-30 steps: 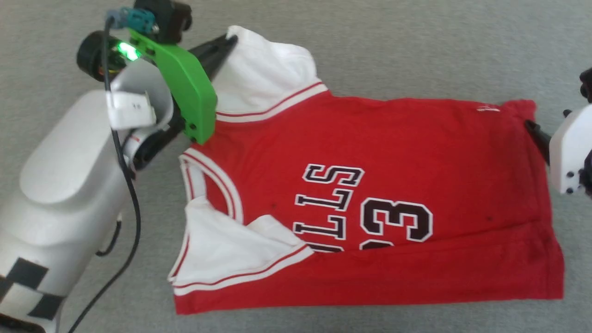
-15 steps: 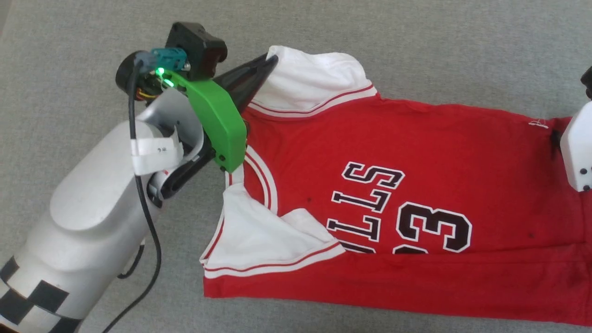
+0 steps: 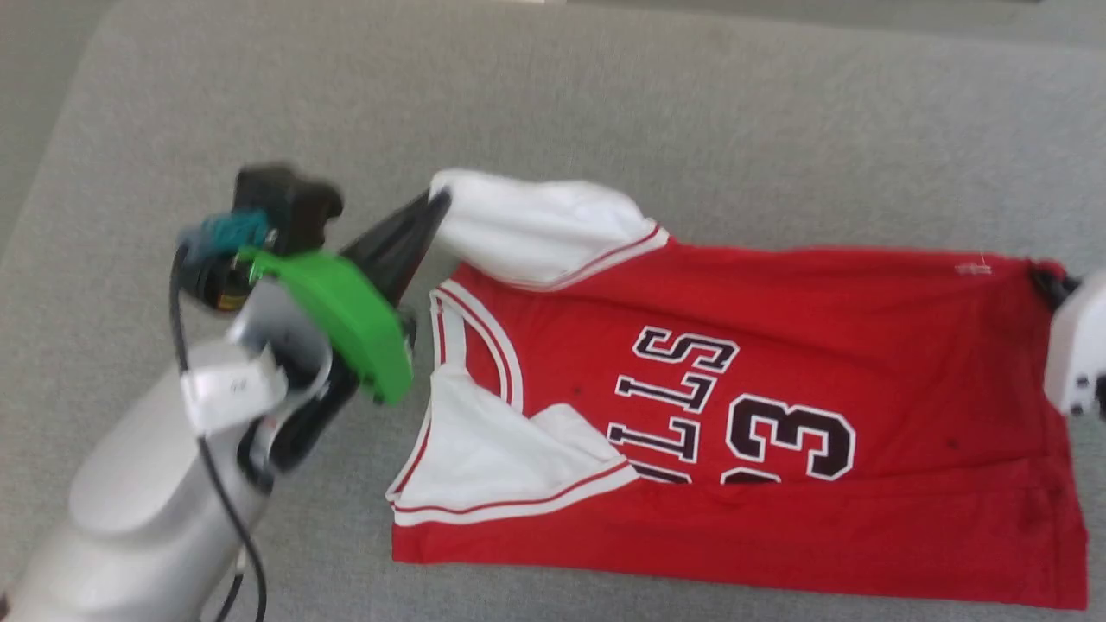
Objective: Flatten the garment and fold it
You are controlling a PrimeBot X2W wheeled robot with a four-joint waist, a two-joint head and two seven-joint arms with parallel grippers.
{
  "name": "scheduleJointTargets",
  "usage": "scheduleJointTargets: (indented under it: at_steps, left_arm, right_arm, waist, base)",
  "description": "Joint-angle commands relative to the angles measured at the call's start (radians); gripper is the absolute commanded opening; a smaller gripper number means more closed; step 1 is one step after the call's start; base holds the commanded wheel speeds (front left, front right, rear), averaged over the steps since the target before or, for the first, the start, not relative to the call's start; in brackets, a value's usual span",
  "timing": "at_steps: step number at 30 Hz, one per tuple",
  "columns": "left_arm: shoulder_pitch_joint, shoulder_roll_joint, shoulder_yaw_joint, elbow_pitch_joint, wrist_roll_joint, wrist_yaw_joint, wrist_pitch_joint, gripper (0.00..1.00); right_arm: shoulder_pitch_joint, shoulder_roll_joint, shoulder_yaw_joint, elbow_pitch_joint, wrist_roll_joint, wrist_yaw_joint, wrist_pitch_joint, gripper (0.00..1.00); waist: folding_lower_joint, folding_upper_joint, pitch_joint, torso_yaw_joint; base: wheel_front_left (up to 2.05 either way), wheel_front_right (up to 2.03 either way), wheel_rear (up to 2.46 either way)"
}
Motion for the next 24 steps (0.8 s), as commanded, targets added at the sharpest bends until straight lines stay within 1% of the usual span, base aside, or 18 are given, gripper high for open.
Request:
scheduleJointTargets:
  at_steps: [1,7,13,18,20,24]
  left_arm:
    - [0.051,0.019,0.010,-0.024,-0.016,0.020,-0.011,0.00]
    - [0.239,0.078,0.016,-0.115,-0.078,0.074,-0.007,0.00]
    - [0.398,0.124,-0.009,-0.148,-0.112,0.106,0.002,0.00]
    - [0.468,0.128,-0.043,-0.124,-0.128,0.102,0.012,0.00]
    - [0.474,0.125,-0.067,-0.097,-0.107,0.094,0.012,0.00]
    - [0.459,0.099,-0.113,-0.028,-0.051,0.075,-0.005,0.00]
  right_arm:
    - [0.050,0.011,-0.027,-0.026,0.010,-0.001,-0.017,0.00]
    - [0.240,0.066,-0.107,-0.150,0.015,-0.001,-0.029,0.00]
    - [0.412,0.104,-0.142,-0.241,0.002,-0.001,0.019,0.00]
    - [0.505,0.095,-0.151,-0.280,-0.011,-0.001,0.068,0.00]
    - [0.528,0.088,-0.146,-0.286,-0.014,-0.001,0.090,0.00]
    - [0.548,0.073,-0.126,-0.280,-0.021,-0.001,0.115,0.00]
  waist:
    - [0.0000,0.0000,-0.097,-0.015]
    - [0.0000,0.0000,-0.180,-0.011]
    - [0.0000,0.0000,-0.204,-0.002]
    - [0.0000,0.0000,-0.195,0.009]
    - [0.0000,0.0000,-0.187,0.011]
    - [0.0000,0.0000,-0.172,0.013]
  base:
    - [0.00,0.00,0.00]
    - [0.00,0.00,0.00]
    - [0.00,0.00,0.00]
    - [0.00,0.00,0.00]
    - [0.00,0.00,0.00]
    - [0.00,0.00,0.00]
